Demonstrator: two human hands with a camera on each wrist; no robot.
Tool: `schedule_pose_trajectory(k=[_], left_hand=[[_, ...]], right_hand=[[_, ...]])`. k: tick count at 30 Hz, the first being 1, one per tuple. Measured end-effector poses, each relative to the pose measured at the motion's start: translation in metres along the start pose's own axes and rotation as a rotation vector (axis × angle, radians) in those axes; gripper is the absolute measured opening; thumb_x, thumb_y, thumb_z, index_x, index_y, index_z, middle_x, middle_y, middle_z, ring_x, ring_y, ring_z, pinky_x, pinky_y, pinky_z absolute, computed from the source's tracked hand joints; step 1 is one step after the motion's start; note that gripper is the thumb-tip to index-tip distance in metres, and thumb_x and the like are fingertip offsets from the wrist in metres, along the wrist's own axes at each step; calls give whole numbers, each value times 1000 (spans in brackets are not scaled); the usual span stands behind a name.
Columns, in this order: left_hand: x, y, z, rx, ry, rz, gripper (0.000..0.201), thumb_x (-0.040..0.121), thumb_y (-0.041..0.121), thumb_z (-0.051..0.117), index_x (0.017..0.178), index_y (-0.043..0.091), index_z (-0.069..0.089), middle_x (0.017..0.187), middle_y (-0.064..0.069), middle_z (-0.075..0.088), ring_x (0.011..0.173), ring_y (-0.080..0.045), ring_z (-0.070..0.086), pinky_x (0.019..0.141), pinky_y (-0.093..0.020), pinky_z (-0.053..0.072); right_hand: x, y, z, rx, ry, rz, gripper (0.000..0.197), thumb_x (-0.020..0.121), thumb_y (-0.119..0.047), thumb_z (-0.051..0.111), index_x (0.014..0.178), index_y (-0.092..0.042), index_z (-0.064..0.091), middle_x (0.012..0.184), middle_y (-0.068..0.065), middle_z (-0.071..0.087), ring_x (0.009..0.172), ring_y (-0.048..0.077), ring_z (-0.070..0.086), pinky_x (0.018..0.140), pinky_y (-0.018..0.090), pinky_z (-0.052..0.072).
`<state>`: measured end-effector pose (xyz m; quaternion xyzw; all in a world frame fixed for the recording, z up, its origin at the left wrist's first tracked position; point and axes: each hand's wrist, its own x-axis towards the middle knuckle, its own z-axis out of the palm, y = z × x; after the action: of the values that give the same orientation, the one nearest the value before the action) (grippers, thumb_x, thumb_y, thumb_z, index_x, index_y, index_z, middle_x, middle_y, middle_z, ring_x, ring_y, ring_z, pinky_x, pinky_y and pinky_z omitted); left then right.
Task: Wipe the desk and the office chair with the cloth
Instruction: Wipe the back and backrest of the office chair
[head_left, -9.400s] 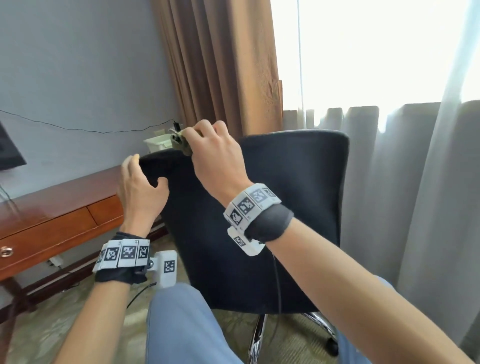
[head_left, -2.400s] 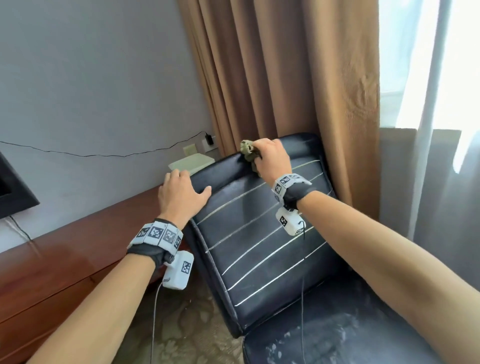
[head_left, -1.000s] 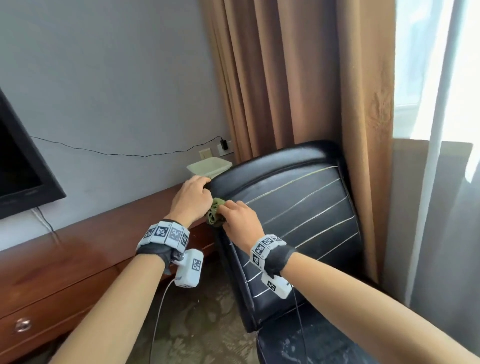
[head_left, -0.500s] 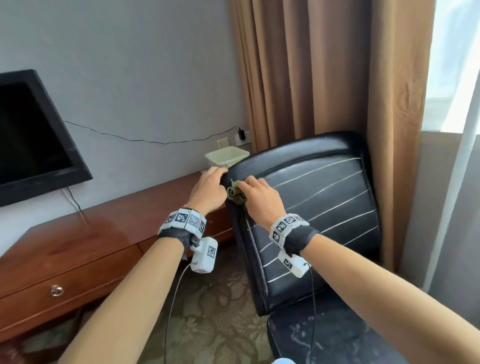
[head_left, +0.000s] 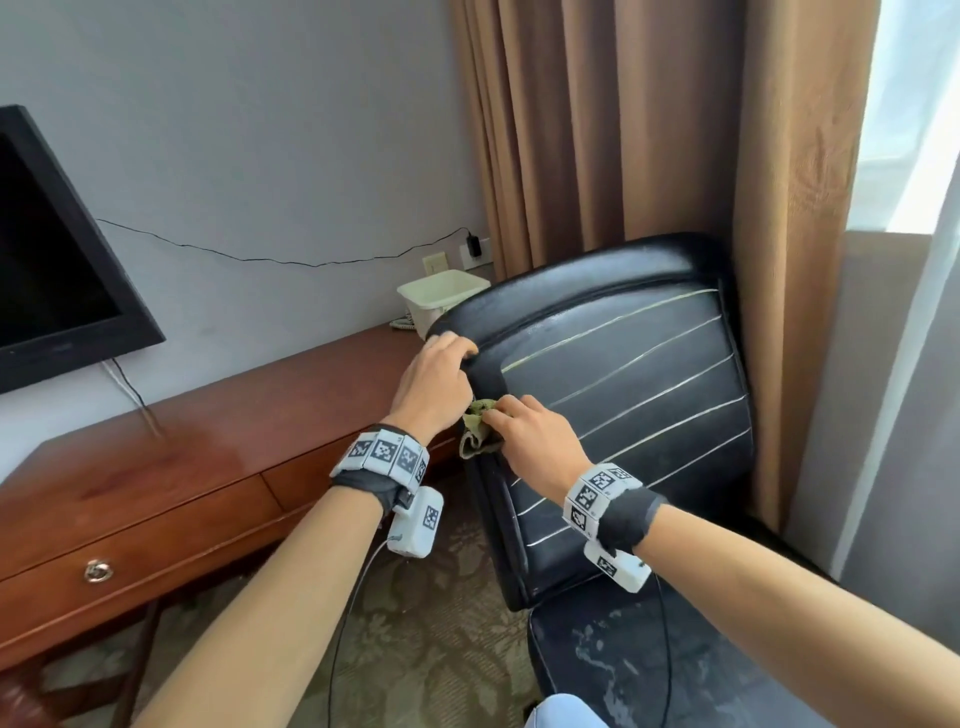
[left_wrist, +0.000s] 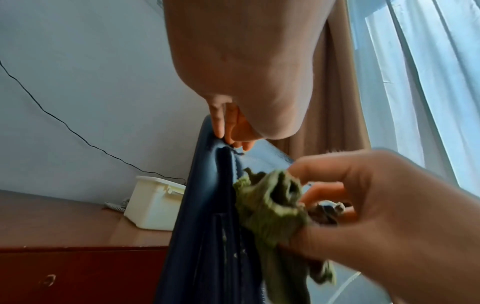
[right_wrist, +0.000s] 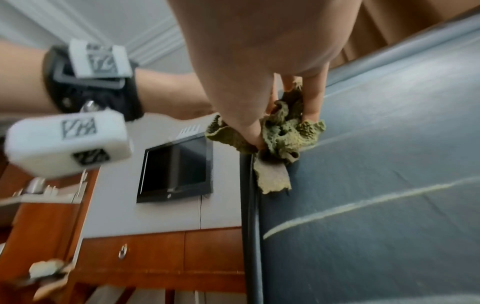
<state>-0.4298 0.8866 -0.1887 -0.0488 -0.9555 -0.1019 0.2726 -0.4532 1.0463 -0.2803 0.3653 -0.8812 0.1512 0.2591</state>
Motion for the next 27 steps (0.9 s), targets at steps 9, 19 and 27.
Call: schedule_pose_trajectory(k=[9, 19, 27], left_hand=[[-9, 18, -5, -55, -39, -156, 36, 84, -9, 45, 109, 6, 65, 114, -13, 61, 111, -36, 59, 91, -45, 50], [-2, -5, -3, -187, -37, -156, 61, 74, -15, 45, 118, 16, 73, 112, -4, 69, 109, -24, 64, 98, -37, 52], [-5, 0, 2, -145, -24, -129, 58, 75, -13, 50, 126, 7, 69, 121, -7, 67, 116, -26, 62, 103, -37, 50]], right_hand=[[44, 10, -54, 174, 328, 190, 42, 84, 2, 58, 121, -17, 59, 122, -1, 57, 101, 28, 53, 62, 43, 54], [41, 2, -19, 61, 193, 187, 38, 87, -4, 61, 121, -21, 64, 112, -2, 59, 96, 26, 53, 51, 33, 36], [-18, 13, -9, 52, -27, 162, 44, 90, -6, 58, 131, -24, 61, 114, 0, 58, 102, 28, 57, 63, 43, 54]])
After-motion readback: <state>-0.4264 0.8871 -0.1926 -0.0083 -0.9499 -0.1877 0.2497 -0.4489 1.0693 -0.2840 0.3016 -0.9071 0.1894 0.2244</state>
